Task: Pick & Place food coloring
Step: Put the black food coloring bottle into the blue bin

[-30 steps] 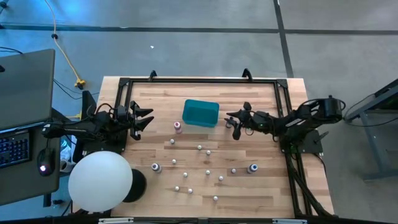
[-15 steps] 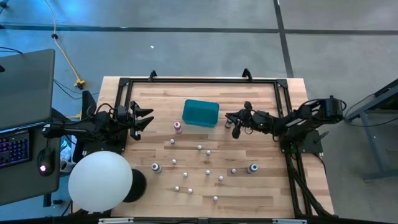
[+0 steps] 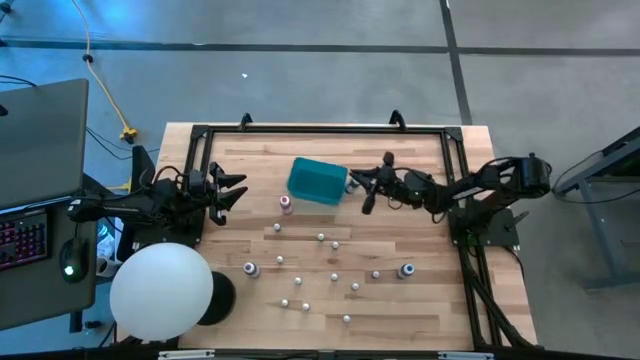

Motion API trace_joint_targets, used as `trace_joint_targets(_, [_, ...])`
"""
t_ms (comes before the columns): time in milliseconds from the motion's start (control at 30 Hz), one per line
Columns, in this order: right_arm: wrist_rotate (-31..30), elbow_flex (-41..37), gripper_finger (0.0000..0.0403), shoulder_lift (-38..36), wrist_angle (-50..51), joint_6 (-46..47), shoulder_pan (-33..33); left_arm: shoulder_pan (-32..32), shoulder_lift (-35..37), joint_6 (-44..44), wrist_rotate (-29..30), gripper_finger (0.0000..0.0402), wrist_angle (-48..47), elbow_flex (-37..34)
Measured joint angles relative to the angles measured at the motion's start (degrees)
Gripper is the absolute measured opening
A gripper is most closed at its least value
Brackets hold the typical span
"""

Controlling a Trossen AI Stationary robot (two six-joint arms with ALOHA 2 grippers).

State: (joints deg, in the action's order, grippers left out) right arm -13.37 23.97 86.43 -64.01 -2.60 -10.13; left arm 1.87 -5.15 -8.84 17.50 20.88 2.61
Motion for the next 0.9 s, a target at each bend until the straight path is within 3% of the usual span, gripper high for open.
trace_joint_targets(200, [-3.8, 14.7, 0.003, 0.3, 21.2, -6.7, -0.2, 0.0, 0.0, 0.0, 0.1, 0.0182, 0.0, 0.0])
trace_joint_targets(267, [-3.6, 18.1, 0.003, 1.8, 24.2, -6.8, -1.0, 0.0, 0.0, 0.0, 0.1, 0.0182, 0.0, 0.0])
trace_joint_targets(367, [0.3, 21.2, 0.003, 5.7, 23.8, -6.1, -2.6, 0.0, 0.0, 0.0, 0.1, 0.0182, 0.0, 0.0])
trace_joint_targets(567, [0.0, 22.4, 0.003, 15.7, 20.8, -2.2, -5.2, 0.0, 0.0, -0.4, 0.3, 0.0182, 0.0, 0.0])
trace_joint_targets(800, [-4.9, 22.4, 0.003, 20.4, 20.2, -0.2, -6.4, 0.0, 0.0, -0.5, 0.2, 0.0182, -0.4, 0.0])
trace_joint_targets(900, [-6.5, 22.5, 0.0057, 20.4, 20.6, -0.3, -6.4, 0.0, 0.0, -0.7, 0.2, 0.0182, -1.3, 0.0])
